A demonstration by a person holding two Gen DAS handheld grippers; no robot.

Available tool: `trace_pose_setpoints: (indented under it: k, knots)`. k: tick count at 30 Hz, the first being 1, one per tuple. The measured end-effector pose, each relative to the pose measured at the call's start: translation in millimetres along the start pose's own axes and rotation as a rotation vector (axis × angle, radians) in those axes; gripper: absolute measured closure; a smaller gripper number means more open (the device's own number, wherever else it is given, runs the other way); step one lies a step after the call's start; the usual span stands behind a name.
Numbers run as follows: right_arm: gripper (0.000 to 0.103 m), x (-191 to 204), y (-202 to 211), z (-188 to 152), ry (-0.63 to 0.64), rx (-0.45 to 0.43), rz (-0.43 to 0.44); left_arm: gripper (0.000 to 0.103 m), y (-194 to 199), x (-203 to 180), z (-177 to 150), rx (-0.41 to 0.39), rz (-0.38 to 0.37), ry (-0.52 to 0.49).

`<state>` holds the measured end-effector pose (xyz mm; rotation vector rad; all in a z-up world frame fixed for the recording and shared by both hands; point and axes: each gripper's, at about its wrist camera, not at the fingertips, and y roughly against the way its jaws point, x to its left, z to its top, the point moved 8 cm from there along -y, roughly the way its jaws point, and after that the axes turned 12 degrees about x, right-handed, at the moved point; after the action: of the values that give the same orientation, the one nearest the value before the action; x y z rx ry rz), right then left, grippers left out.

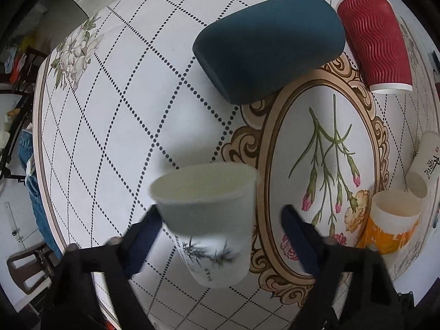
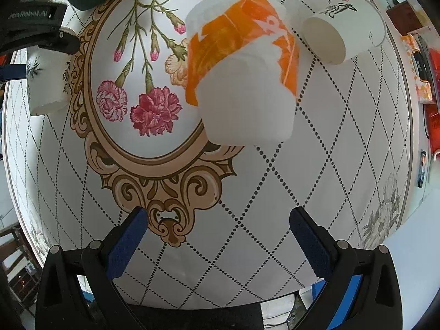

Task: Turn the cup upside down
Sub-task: 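Close the left gripper around the white plant-print cup, then lift the white cup off the table with the left gripper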

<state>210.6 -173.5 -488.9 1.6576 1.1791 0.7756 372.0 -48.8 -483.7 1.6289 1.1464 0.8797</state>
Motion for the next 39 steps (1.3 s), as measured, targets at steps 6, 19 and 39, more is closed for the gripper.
trace_pose_setpoints:
  k: [6, 19, 39]
  knots:
    - [0.0, -17, -4, -1, -0.023, -0.006, 0.0, 0.04, -8, -2, 8, -0.016, 0.015, -0.016]
    - [0.0, -47, 18, -24, -0.078, -0.028, -0.001, 0.043, 15, 6, -13, -0.055, -0.03, -0.002]
    - [0.0, -76, 46, -107, 0.015, -0.087, 0.031, 0.043, 17, -2, -148, 0.014, -0.249, 0.189]
